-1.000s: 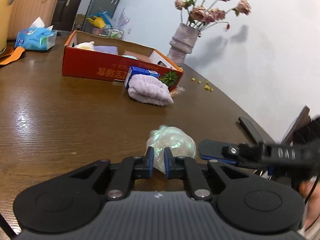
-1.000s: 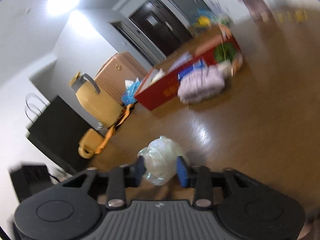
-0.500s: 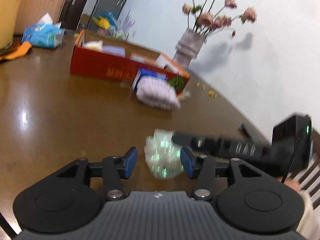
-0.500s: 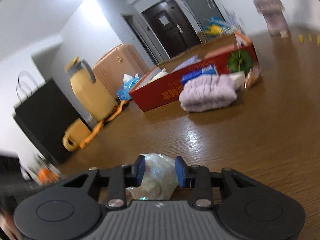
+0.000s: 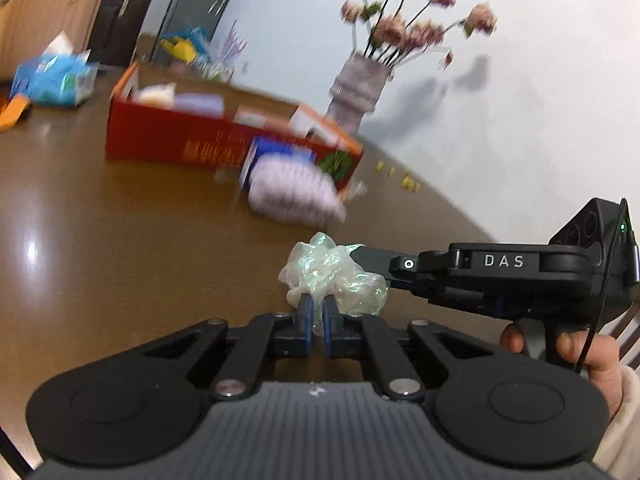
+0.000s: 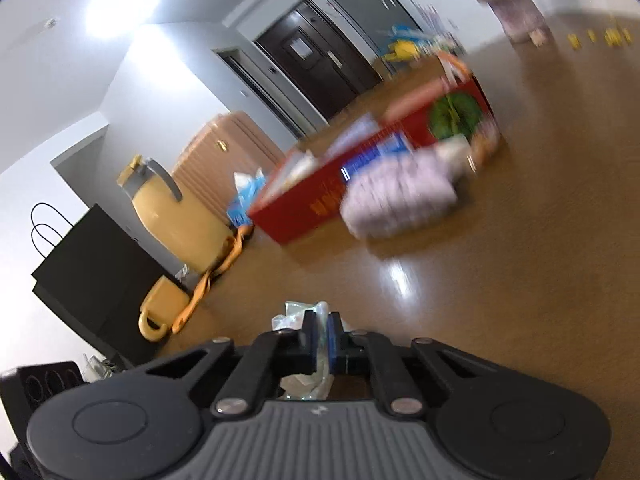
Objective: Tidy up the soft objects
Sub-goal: 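Carry the plastic-wrapped ball into the red box and open both grippers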
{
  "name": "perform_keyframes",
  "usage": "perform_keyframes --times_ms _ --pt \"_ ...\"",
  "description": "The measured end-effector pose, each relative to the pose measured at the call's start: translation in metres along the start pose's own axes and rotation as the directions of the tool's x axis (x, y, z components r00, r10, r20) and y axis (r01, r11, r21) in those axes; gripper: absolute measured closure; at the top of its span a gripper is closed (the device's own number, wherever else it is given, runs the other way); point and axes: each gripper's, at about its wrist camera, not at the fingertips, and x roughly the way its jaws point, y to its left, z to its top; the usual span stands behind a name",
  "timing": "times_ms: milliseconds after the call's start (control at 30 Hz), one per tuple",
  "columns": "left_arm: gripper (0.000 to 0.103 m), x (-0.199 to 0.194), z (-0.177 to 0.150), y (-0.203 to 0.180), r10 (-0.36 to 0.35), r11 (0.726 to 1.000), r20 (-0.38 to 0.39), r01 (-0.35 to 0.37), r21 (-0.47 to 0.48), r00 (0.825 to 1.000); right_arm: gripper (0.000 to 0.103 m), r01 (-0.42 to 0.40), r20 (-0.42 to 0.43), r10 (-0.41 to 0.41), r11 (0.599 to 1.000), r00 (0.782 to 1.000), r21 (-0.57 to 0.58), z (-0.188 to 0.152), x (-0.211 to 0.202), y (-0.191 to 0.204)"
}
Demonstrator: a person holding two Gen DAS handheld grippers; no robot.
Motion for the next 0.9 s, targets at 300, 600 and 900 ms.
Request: perform_keyframes --times_ms 300,600,900 --pt "0.097 0.074 0.163 0.039 0.108 0.982 0.101 -0.122 0.144 0.989 0.098 0.079 0.117 -0.055 0.976 0.992 -0.204 0.155 0.092 0.043" --pt "0.094 0.184 0.204 0.112 0.3 0.936 -0.071 -0.279 0.214 0.951 0.097 0.247 -0.135 -0.283 0.94 0.95 -0.234 0.218 0.266 0.008" --pt "0.071 0.141 0.215 0.109 0.295 0.939 -0.018 -0.286 0.193 0.955 0.057 0.265 -0.151 -0.316 0.922 0.937 -0.283 0.218 0.252 0.02"
